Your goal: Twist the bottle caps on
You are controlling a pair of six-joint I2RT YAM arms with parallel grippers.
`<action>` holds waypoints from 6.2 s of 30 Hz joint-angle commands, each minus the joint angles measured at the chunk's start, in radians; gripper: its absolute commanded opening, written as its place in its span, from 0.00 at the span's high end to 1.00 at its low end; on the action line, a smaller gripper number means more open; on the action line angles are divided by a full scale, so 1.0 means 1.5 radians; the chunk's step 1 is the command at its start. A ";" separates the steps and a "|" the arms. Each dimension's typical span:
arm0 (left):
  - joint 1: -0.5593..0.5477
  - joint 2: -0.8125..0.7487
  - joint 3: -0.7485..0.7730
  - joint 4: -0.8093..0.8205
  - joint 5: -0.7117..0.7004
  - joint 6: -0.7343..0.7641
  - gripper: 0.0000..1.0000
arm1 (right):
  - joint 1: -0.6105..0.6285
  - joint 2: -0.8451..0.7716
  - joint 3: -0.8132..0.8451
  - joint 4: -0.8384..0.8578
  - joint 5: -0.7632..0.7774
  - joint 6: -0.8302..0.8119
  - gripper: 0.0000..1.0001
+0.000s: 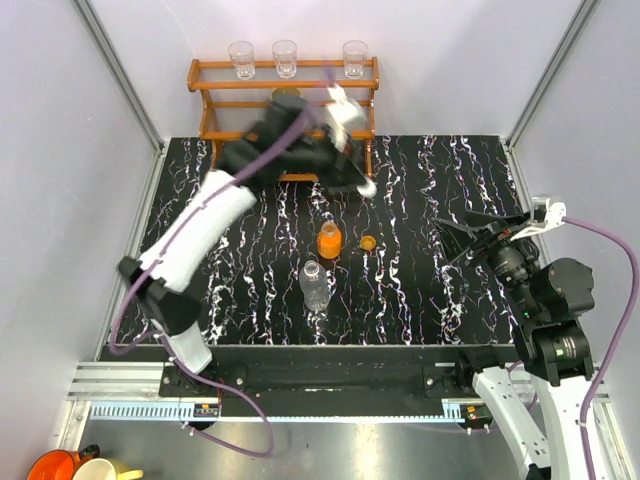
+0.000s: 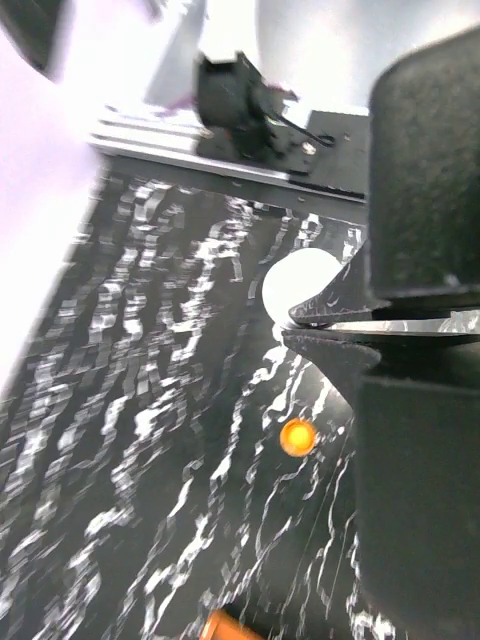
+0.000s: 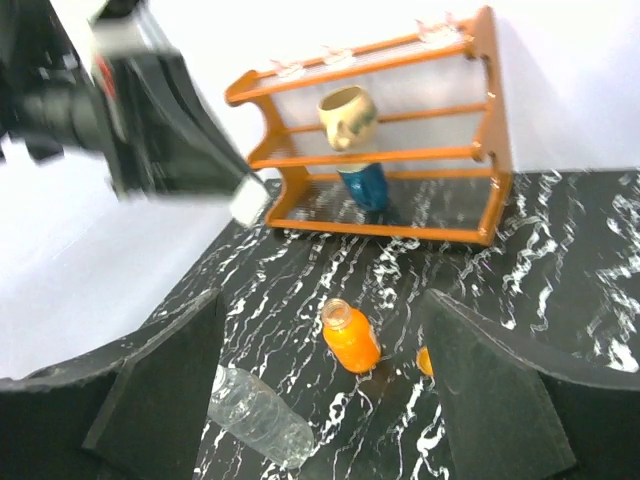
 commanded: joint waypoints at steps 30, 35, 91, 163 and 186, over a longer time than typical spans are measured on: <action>0.200 -0.112 -0.420 1.168 0.469 -1.125 1.00 | 0.404 0.285 0.015 0.376 0.024 -0.496 0.21; 0.198 -0.121 -0.425 1.149 0.468 -1.111 1.00 | 0.465 0.314 0.023 0.394 0.093 -0.552 0.27; 0.313 -0.219 -0.454 0.574 0.479 -0.637 0.01 | 0.510 0.265 0.072 0.253 0.094 -0.419 0.89; 0.076 -0.199 -0.896 0.848 0.188 0.034 0.01 | 0.510 0.150 0.049 0.034 0.247 -0.220 0.96; -0.142 -0.088 -0.624 0.012 -0.269 0.318 0.47 | 0.510 0.104 0.048 0.002 0.253 -0.192 0.97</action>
